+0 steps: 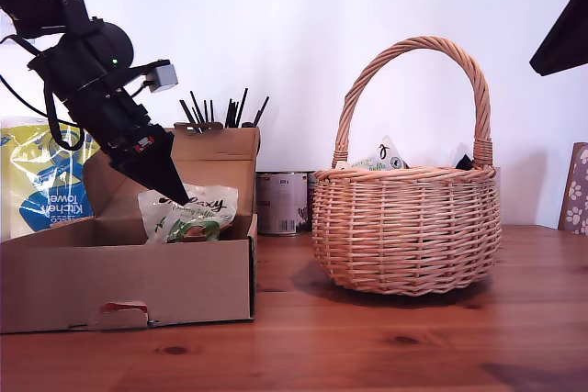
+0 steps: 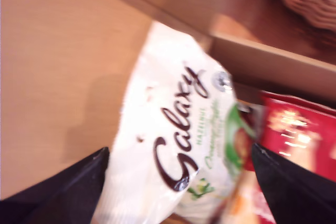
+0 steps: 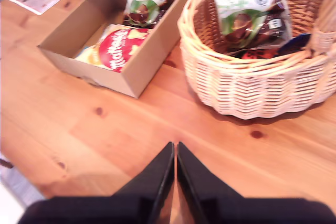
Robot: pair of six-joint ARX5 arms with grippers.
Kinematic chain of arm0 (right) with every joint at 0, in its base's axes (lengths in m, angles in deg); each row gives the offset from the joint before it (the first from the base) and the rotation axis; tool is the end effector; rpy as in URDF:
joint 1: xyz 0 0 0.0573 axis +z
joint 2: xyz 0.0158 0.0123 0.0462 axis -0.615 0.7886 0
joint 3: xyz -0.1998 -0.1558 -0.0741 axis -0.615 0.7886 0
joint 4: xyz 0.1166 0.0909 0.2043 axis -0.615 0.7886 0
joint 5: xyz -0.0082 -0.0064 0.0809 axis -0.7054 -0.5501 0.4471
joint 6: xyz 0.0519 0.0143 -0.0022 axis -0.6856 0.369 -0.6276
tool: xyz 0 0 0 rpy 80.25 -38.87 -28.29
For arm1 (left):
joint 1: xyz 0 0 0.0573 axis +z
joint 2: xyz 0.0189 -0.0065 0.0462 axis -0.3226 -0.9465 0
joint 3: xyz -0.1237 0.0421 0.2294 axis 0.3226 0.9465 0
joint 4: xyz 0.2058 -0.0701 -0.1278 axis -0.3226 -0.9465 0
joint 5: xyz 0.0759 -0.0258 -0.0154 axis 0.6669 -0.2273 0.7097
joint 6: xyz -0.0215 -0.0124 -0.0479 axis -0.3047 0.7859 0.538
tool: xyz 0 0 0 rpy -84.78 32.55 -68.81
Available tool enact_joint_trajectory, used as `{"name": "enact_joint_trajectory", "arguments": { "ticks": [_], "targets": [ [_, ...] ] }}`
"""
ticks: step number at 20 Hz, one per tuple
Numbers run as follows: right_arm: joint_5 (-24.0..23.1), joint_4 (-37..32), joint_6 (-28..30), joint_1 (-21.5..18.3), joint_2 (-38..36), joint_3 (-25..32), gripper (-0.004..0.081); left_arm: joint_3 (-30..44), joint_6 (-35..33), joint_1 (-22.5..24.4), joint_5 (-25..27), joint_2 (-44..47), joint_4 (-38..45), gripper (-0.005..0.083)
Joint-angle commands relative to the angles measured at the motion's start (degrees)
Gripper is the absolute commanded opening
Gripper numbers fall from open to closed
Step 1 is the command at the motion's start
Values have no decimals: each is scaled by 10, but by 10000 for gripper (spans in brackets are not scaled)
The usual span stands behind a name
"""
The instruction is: Move the bags of Easter eggs from the cardboard box on the left into the woven basket on the right side.
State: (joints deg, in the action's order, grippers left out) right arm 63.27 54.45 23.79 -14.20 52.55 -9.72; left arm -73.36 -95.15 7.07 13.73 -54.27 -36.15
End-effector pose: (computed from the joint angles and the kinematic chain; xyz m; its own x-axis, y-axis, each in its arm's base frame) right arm 0.1187 0.0618 0.2559 0.6005 0.5986 -0.5301 -0.6025 0.7746 0.1922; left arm 0.4099 -0.0984 0.2113 0.3226 -0.5225 -0.7892 0.8728 0.4868 0.0345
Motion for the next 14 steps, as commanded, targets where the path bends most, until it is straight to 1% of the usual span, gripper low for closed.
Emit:
{"name": "enact_joint_trajectory", "arguments": {
  "ticks": [1,2,3,7,9,10,11,13,14],
  "targets": [
    [37,-2,5,5,0,-5,-13,-2,-5,-8,0,-21,-15,783],
    [57,-3,5,8,0,-5,-13,-2,-5,-12,0,-21,-24,783],
    [67,-5,5,14,2,-5,-13,-2,-5,-17,2,-21,-31,783],
    [71,-2,5,43,13,-5,-13,-2,14,-39,27,-21,-57,782],
    [71,-3,5,51,18,-5,-13,-2,16,-48,47,-21,-61,768],
    [71,-4,5,52,19,-5,-13,-2,17,-52,58,-21,-61,732],
    [71,-5,5,54,19,-5,-13,-1,17,-53,64,-23,-59,663],
    [71,-5,9,56,19,-5,-13,-1,26,-53,66,-37,-58,476],
    [72,-1,18,58,19,-5,-13,-1,26,-53,66,-48,-59,429]
  ]
}}
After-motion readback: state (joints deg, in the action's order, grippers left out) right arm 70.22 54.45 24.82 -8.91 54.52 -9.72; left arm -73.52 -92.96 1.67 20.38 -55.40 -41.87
